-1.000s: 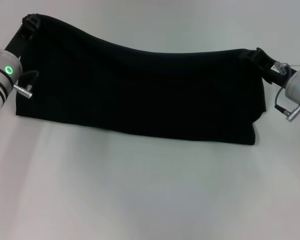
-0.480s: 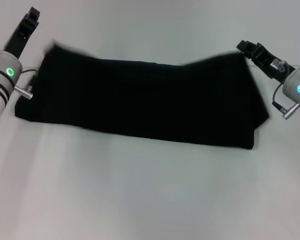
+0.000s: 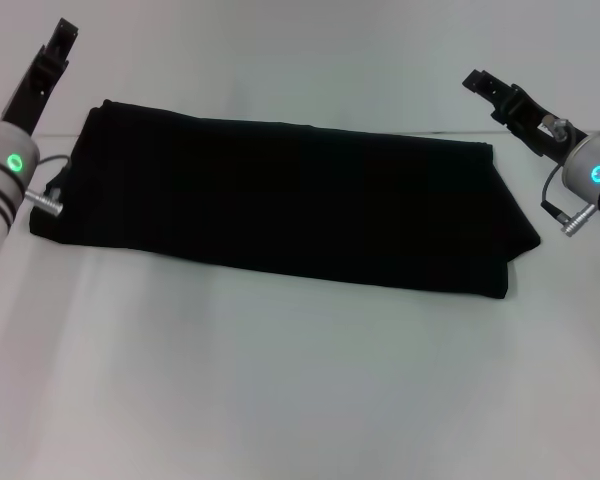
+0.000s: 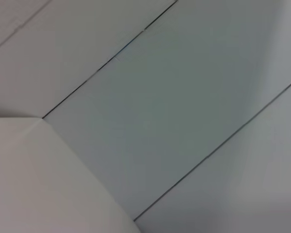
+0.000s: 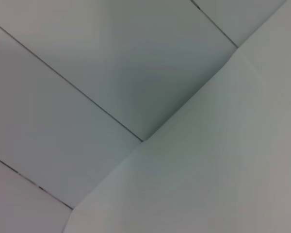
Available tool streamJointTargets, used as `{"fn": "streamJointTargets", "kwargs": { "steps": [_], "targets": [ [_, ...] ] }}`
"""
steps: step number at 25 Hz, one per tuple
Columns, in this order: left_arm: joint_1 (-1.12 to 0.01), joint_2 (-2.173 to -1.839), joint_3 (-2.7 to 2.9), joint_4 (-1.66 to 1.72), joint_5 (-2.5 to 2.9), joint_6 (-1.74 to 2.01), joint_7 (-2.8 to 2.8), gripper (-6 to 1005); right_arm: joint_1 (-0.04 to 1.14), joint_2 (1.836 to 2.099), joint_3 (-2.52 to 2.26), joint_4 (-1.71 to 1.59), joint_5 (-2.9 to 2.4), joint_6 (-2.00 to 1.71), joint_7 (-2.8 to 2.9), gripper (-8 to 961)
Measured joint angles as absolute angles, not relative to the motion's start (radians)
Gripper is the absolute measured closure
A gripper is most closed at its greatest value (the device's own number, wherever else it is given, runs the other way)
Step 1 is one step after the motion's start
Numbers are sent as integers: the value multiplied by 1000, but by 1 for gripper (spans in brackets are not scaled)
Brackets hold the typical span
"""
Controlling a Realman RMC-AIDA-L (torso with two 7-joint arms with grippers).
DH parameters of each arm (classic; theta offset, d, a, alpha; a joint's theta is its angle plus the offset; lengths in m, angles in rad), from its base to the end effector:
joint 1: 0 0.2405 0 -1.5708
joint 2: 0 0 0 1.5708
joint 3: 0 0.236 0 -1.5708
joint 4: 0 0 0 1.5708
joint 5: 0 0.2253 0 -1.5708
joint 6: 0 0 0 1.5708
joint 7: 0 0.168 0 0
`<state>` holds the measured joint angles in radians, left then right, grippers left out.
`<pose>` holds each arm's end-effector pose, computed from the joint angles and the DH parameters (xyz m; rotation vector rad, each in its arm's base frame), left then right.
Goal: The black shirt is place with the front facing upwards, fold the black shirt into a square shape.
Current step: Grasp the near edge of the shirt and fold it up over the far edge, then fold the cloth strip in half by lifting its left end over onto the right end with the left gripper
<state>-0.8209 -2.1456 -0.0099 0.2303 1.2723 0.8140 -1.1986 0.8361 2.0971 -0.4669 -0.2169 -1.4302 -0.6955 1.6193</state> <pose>-0.2776 0.4677 0.0319 -1.1961 -1.2844 -1.2686 0.2456 0.4750 -0.0215 -1.5882 1.4981 1.0668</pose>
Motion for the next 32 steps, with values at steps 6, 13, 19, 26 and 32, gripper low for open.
{"fn": "streamJointTargets", "kwargs": {
  "steps": [6,13,19,26,32],
  "targets": [
    [-717,-2104,262,242,1279,837,-1413,206,779,2081,-564,-257,-1472,-842,1619,115],
    [-578,-2081,476,427,1425,824,-1622,115,657,2071,-744,-384,-1610,-1061,1612,56],
    [-545,-2077,459,471,1546,759,-1629,126,599,2068,-770,-411,-1694,-1113,1611,57],
    [-540,-2083,459,447,1575,721,-1626,138,586,2069,-772,-410,-1696,-1120,1621,58],
    [-543,-2093,465,435,1572,660,-1622,149,582,2069,-773,-408,-1698,-1134,1621,59]
  ]
}}
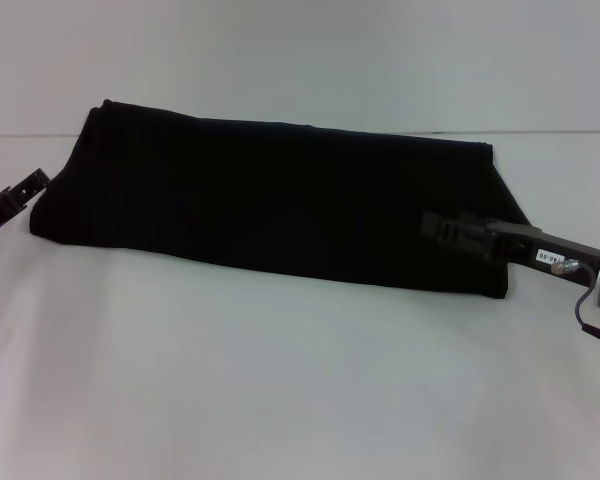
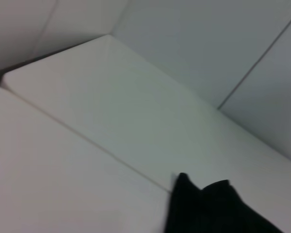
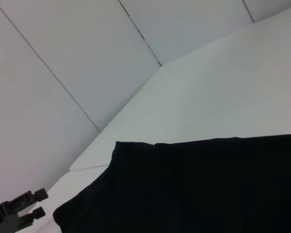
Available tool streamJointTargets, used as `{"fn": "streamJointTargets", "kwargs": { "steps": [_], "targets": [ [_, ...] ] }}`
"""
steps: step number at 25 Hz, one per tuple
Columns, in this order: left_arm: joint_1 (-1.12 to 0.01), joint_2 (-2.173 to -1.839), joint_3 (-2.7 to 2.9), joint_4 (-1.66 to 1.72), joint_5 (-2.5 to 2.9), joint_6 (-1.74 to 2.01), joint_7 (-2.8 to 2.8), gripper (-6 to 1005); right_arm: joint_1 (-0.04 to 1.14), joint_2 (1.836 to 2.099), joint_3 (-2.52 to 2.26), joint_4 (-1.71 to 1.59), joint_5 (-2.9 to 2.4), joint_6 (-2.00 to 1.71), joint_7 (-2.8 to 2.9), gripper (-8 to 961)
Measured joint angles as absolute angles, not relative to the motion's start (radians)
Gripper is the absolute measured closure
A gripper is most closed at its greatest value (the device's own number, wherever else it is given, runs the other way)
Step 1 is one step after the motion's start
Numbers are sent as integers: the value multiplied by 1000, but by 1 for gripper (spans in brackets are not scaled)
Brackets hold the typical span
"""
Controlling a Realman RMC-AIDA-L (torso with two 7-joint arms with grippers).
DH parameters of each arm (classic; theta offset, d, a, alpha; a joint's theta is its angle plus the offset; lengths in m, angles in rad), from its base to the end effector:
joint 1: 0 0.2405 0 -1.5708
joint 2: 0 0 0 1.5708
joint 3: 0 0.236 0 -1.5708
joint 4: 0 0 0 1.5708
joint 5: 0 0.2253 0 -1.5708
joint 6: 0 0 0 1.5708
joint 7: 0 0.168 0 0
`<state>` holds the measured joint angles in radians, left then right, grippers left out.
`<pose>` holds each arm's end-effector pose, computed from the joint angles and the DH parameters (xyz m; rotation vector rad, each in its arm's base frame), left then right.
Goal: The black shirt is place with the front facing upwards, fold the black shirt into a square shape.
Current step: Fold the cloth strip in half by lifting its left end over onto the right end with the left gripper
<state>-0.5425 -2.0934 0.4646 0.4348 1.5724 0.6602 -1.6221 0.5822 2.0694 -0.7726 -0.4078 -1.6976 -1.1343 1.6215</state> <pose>-0.3716 0.4104 0.0373 -1.4143 -1.4116 -0.7816 0.2669 0.3886 -0.0359 -2.2454 1.2325 0.8341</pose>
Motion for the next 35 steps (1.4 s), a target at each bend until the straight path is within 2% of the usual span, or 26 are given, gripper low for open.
{"fn": "streamJointTargets", "kwargs": {
  "steps": [9,13,35],
  "targets": [
    [-581,-2096,466,391,1566,617,-1588,166,581,2071,-775,-403,-1700,-1140,1621,59],
    [-602,-2108,463,381,1566,589,-1559,173,581,2069,-776,-403,-1700,-1145,1621,59],
    [-613,-2117,441,369,1539,548,-1489,213,581,2072,-807,-406,-1700,-1172,1621,60]
  ]
}}
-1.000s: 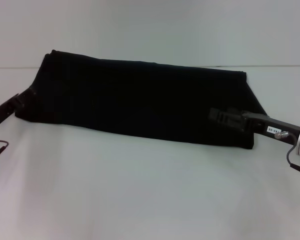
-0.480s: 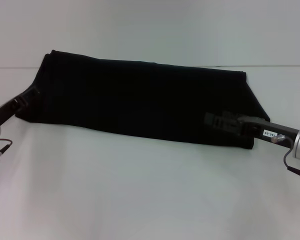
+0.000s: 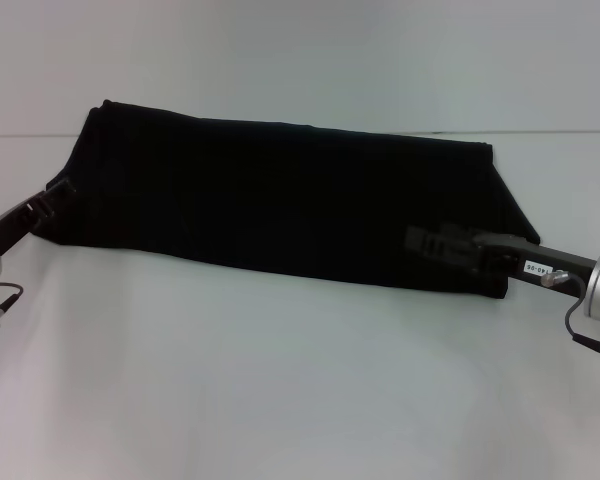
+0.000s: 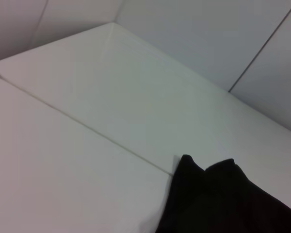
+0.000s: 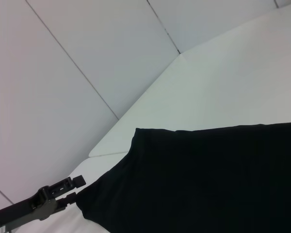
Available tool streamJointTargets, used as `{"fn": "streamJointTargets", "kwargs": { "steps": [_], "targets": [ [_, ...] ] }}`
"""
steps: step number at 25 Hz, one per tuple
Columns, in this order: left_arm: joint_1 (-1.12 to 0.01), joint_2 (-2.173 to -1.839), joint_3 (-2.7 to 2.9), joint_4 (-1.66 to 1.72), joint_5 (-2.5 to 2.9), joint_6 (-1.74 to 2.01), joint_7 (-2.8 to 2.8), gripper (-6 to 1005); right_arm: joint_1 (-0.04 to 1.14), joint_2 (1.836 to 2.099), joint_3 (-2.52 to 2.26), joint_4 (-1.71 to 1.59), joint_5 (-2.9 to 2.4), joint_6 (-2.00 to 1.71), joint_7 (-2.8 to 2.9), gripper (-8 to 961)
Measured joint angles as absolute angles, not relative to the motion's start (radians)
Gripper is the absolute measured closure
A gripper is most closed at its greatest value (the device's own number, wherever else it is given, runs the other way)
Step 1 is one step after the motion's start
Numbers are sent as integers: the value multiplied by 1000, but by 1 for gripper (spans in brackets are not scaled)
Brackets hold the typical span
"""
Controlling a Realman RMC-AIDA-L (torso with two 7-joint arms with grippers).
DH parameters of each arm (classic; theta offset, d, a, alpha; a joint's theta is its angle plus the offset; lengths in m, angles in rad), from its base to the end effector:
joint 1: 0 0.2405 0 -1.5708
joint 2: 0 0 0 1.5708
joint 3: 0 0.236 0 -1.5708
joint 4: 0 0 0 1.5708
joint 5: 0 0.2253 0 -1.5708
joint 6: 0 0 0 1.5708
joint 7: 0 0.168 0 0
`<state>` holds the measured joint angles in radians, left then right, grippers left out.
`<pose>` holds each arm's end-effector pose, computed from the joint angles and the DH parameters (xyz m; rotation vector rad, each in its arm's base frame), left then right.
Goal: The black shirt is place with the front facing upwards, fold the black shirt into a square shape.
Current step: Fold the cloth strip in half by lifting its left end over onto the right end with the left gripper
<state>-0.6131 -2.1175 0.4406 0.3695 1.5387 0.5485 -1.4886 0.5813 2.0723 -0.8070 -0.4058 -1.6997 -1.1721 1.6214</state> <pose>-0.3618 0.4222 0.0126 -1.4264 -1.3915 -0.6914 0.2600 0.3812 -0.0438 -2.3138 1.2260 0.8362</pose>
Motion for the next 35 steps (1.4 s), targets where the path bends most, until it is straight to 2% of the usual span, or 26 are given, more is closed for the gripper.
{"fn": "streamJointTargets", "kwargs": {
  "steps": [23,33,35],
  "targets": [
    [-624,-2128,446,367,1548,524,-1427,255,580,2069,-810,-407,-1700,-1205,1621,61],
    [-624,-2127,446,366,1546,522,-1405,698,580,2070,-810,-408,-1700,-1209,1621,62],
    [-624,-2127,446,365,1545,522,-1401,750,580,2070,-810,-409,-1700,-1209,1621,62]
  ]
}}
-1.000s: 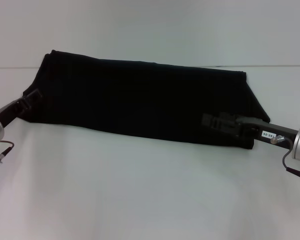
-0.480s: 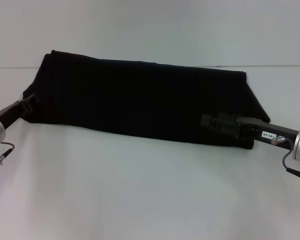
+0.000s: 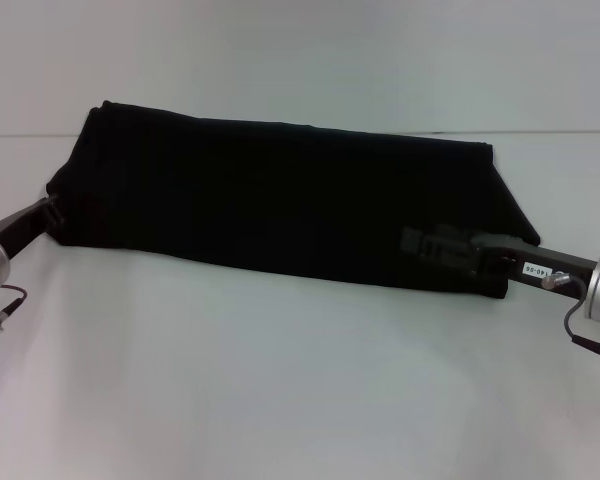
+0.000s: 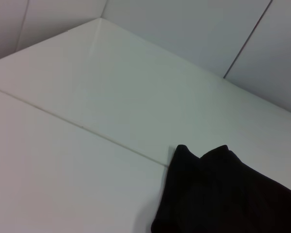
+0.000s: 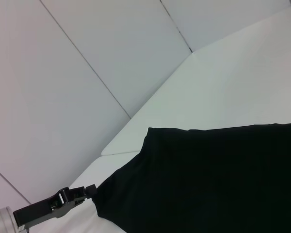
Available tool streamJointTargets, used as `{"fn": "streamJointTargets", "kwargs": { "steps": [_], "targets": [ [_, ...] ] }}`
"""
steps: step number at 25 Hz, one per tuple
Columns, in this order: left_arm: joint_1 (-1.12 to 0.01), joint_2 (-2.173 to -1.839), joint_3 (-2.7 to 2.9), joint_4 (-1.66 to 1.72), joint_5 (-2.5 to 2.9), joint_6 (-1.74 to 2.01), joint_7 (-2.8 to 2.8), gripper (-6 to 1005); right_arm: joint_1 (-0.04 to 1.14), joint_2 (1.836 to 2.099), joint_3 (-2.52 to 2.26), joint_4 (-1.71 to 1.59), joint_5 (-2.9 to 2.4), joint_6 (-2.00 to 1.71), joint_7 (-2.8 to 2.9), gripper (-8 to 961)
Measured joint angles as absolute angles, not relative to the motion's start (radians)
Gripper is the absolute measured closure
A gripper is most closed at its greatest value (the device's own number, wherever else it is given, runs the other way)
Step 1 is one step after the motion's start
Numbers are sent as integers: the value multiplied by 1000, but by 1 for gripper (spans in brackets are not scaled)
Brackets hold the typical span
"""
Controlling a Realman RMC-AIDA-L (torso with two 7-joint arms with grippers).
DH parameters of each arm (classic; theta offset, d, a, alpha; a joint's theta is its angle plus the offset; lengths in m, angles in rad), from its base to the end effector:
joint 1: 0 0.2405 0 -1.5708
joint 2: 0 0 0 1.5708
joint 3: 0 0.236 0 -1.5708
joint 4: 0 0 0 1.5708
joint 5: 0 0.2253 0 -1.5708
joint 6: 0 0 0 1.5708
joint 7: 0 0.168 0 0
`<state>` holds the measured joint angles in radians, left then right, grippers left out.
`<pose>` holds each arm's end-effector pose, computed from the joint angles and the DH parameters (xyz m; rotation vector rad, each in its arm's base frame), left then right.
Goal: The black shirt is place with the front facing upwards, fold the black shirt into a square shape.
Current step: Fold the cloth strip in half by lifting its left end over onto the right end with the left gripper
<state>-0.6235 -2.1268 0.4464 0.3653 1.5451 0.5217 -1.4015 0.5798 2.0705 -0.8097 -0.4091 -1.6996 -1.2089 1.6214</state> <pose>-0.3596 0.4232 0.0059 -1.4819 -1.3298 -0.6137 0.2555 0.3778 -0.0433 -2.3451 1.2167 0.8598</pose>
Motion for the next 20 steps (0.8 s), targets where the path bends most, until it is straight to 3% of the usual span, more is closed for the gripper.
{"fn": "streamJointTargets", "kwargs": {
  "steps": [7,12,16,20],
  "targets": [
    [-620,-2124,446,365,1545,525,-1401,930,578,2069,-804,-409,-1700,-1209,1624,62],
    [-615,-2122,446,364,1548,536,-1406,1001,572,2057,-804,-413,-1700,-1209,1647,62],
    [-603,-2121,444,366,1548,558,-1407,1001,557,2012,-810,-423,-1706,-1221,1743,62],
    [-595,-2119,441,369,1548,571,-1408,1001,548,1942,-811,-470,-1797,-1240,1951,63]
  ]
}}
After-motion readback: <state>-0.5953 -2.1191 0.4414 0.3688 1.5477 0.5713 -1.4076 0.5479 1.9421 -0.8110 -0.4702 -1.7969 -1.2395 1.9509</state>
